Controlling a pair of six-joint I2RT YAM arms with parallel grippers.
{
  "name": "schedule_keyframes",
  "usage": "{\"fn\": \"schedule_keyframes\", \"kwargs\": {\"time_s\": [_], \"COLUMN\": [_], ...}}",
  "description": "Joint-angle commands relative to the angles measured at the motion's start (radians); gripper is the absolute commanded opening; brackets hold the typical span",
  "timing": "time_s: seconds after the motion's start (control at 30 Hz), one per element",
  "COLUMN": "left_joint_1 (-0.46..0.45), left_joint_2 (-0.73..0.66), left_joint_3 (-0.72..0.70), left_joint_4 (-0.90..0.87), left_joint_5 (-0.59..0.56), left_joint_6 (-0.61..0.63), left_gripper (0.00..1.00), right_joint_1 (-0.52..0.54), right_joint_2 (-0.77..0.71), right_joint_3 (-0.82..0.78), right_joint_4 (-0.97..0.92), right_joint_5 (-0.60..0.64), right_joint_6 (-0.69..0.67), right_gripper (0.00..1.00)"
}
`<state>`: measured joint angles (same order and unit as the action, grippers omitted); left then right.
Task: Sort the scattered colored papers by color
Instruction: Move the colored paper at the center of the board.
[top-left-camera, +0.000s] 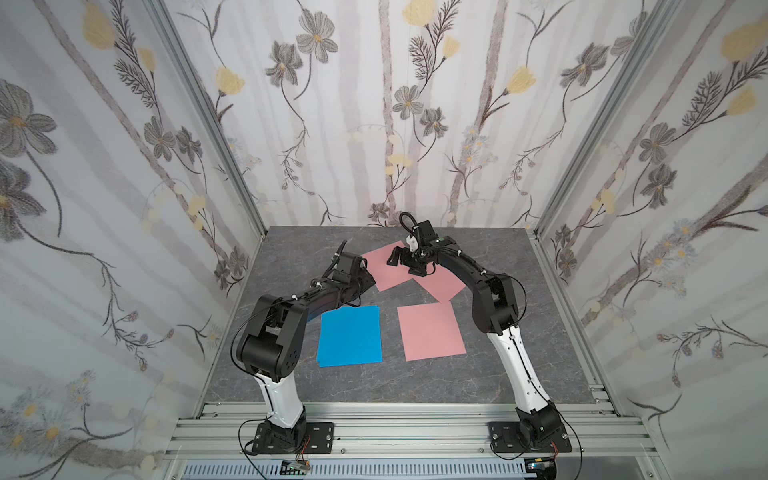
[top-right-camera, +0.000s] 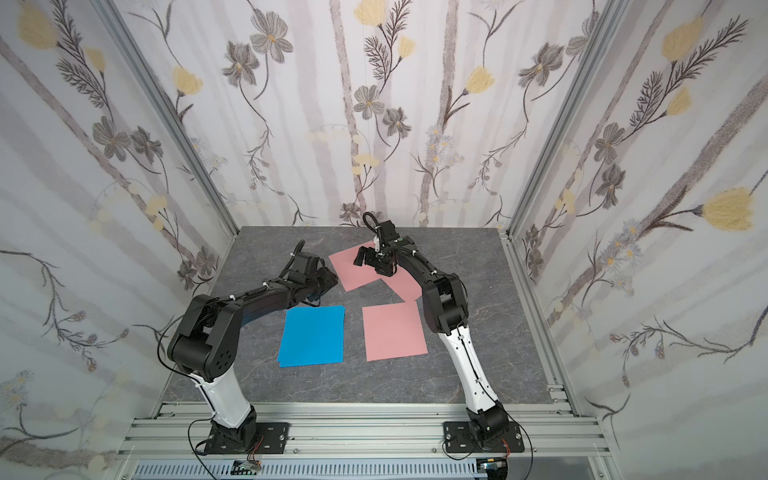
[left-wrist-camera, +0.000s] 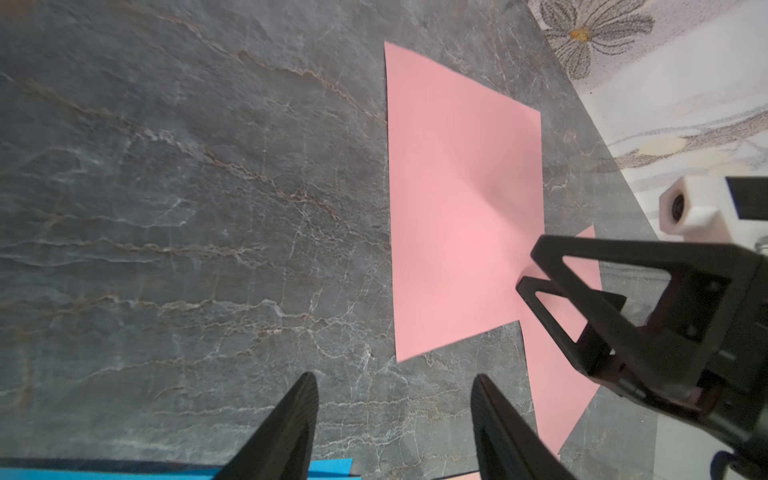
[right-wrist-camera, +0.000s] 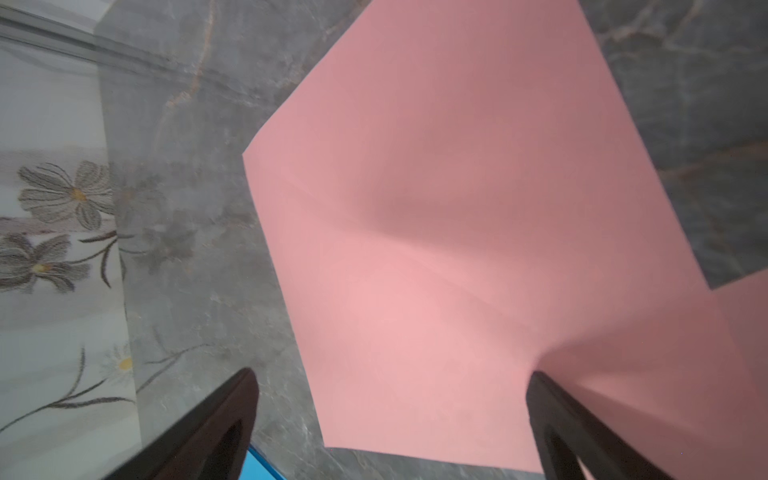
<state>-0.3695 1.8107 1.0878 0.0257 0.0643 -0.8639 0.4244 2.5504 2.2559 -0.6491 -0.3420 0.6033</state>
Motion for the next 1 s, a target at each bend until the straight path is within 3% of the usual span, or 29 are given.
{"fn": "schedule_keyframes", "kwargs": {"time_s": [0.0,0.23,0.7,0.97], "left_joint_1": [0.000,-0.003,-0.054,-0.102], "left_joint_2": [0.004,0.168,0.309,0.386], "left_joint_3": [0.002,0.000,0.110,0.092], "left_joint_4": [-0.017,0.188,0.097,0.239], "left_joint_5": [-0.001,0.123,0.078,0.119], "left_joint_6": [-0.001,-0.103,-0.180,-0.306], "left_gripper": [0.60,0.61,0.61,0.61], "right_joint_1": [-0.013,-0.033,-0.033,-0.033], "right_joint_2": [-0.073,-0.180,-0.162,-0.159], "right_joint_3": [-0.116,-0.292,-0.280,-0.278], "right_joint_4": [-0.146,-0.134,-0.105,-0.100], "right_joint_5": [0.103,0.143,0.118,0.106], "right_joint_6": [-0.052,-0.108,-0.100,-0.101], "right_gripper": [1.00,1.00,1.00,1.00]}}
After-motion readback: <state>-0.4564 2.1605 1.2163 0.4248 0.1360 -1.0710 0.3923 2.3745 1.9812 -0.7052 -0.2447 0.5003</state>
